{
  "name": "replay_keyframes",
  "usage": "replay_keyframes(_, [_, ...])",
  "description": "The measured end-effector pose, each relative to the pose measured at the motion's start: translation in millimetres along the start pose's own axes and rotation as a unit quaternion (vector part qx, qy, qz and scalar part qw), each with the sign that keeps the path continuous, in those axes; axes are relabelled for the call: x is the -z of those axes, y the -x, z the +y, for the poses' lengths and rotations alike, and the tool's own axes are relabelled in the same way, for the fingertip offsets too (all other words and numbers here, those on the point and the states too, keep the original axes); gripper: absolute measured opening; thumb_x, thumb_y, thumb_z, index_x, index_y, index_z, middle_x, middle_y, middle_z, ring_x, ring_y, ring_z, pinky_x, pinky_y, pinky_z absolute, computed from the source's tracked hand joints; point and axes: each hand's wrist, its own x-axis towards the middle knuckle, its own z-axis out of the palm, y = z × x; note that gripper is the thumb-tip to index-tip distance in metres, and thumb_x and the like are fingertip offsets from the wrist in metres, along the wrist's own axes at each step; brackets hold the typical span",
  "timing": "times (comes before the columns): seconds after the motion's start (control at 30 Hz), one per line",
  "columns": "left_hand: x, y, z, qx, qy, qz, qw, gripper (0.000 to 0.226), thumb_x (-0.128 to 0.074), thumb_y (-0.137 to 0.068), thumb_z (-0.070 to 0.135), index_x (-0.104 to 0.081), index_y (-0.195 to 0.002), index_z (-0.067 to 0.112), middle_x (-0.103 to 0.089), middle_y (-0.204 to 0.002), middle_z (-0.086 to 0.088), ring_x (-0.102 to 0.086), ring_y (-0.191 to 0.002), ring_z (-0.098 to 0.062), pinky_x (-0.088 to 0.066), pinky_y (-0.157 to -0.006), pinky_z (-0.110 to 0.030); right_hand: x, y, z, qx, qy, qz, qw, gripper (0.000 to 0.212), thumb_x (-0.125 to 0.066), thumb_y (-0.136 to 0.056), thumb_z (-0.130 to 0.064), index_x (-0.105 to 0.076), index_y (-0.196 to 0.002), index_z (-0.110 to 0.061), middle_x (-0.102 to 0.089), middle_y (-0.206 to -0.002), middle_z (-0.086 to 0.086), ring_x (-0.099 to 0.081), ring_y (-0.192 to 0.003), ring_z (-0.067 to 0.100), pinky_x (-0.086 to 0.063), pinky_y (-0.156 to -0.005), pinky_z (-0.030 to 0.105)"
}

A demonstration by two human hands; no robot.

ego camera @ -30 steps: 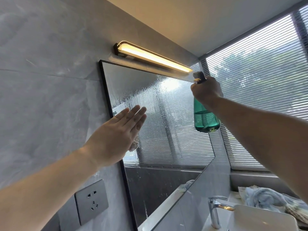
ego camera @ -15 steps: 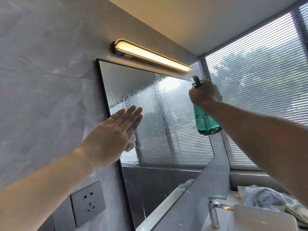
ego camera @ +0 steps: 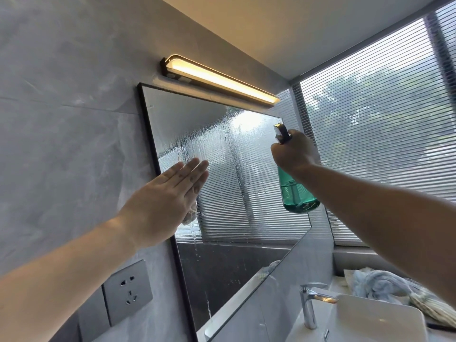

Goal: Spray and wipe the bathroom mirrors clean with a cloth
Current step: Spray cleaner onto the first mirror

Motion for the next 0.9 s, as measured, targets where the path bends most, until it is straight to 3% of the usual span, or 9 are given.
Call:
replay_keyframes(0.33, [10,0,8,-0.011,0.012,0.009,1.0,0.075,0.017,-0.102,0.021,-0.029,-0.155,-0.006,-0.02,-0.166,-0.022,-0.02,-0.154,-0.038,-0.019,-0.121,-0.05,3,30,9,-0.025,0.007,-0.034,0.999,0.024,-0.053,-0.086,-0.034,-0.067,-0.099,-0.019,-0.068,-0.085,0.0,-0.063,-0.081,0.026,-0.055,-0.081,0.04])
replay_keyframes(0.6, [19,1,12,-0.01,0.021,0.006,1.0,0.073,0.012,-0.105,0.027,-0.032,-0.154,-0.005,-0.023,-0.165,-0.021,-0.022,-0.154,-0.036,-0.018,-0.122,-0.048,12,48,13,-0.03,-0.02,-0.037,0.999,0.012,-0.055,-0.085,-0.034,-0.06,-0.094,-0.027,-0.066,-0.089,-0.002,-0.066,-0.091,0.029,-0.055,-0.089,0.046])
replay_keyframes(0.77, [18,2,14,-0.011,0.009,-0.001,1.0,0.073,0.014,-0.104,0.028,-0.026,-0.156,-0.004,-0.016,-0.168,-0.02,-0.015,-0.156,-0.035,-0.016,-0.123,-0.049,18,59,13,-0.028,-0.044,-0.05,0.997,0.025,-0.058,-0.088,-0.029,-0.069,-0.109,-0.022,-0.071,-0.095,-0.001,-0.066,-0.093,0.027,-0.056,-0.091,0.045])
replay_keyframes(0.9, [13,5,16,-0.01,-0.005,-0.008,1.0,0.068,0.012,-0.103,0.025,-0.018,-0.159,-0.002,-0.007,-0.17,-0.019,-0.006,-0.158,-0.033,-0.014,-0.125,-0.049,23,66,12,-0.029,-0.059,-0.057,0.996,0.02,-0.059,-0.087,-0.027,-0.069,-0.104,-0.022,-0.071,-0.091,-0.002,-0.066,-0.09,0.027,-0.057,-0.085,0.042])
